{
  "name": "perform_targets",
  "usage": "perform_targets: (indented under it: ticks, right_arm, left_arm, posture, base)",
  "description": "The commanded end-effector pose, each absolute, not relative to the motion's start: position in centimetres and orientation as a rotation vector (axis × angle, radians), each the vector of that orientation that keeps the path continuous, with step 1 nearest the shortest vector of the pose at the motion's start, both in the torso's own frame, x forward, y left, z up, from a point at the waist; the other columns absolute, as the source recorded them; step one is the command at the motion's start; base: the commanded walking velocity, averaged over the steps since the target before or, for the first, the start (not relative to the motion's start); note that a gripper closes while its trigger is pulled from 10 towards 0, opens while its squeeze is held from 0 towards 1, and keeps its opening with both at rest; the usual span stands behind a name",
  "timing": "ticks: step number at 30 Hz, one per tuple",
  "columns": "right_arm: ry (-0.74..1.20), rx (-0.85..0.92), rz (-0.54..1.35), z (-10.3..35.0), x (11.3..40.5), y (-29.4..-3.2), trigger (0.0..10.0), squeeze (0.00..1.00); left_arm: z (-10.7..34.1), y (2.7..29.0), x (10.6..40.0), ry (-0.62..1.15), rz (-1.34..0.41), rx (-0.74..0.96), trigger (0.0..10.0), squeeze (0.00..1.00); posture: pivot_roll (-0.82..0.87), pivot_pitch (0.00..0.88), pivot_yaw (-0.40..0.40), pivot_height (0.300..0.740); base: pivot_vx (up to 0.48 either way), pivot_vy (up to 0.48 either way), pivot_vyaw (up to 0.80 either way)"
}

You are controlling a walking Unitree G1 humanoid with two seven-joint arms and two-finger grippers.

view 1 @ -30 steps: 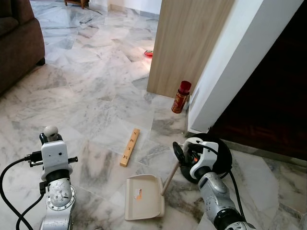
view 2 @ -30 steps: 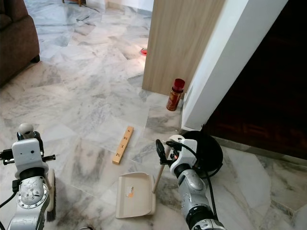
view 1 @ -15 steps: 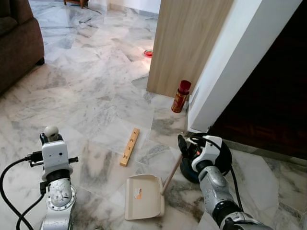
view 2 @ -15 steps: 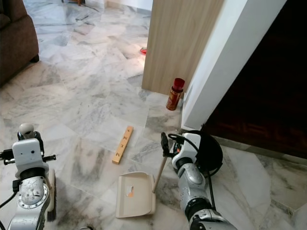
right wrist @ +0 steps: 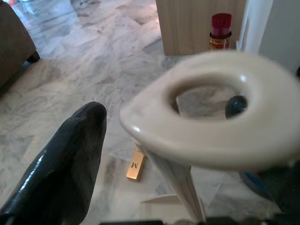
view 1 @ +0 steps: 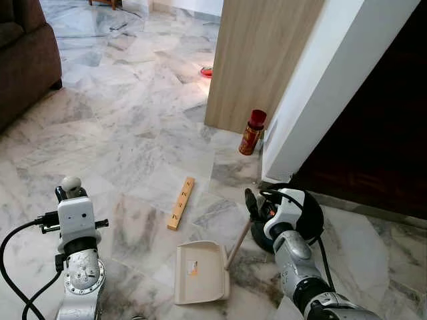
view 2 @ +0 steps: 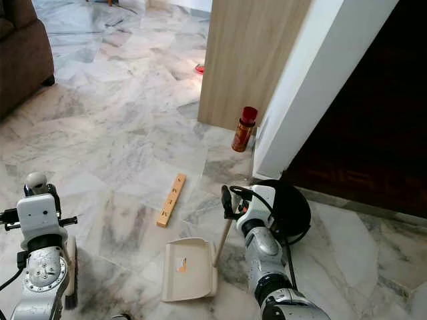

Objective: Sweep floor

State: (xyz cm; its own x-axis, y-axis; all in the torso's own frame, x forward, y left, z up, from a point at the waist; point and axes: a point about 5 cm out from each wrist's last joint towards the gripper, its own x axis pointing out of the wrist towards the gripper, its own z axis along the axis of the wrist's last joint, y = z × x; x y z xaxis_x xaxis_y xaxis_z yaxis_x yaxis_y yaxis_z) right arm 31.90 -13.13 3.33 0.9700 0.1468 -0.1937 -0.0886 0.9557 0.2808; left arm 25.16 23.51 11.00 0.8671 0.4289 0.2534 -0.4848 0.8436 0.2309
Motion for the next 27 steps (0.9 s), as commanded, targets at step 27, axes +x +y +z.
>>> perform_targets:
  ticks: [27]
  right_arm:
    - [0.194, 0.268, 0.079, 3.93, 32.44, -13.05, 10.0, 0.0]
  left_arm:
    - [12.09, 22.9, 24.47, -0.247, 0.472, 0.308, 10.0, 0.0]
  posture:
    - [0.19, 0.184, -0.152, 0.74]
  base:
    - [0.0, 0.0, 0.0]
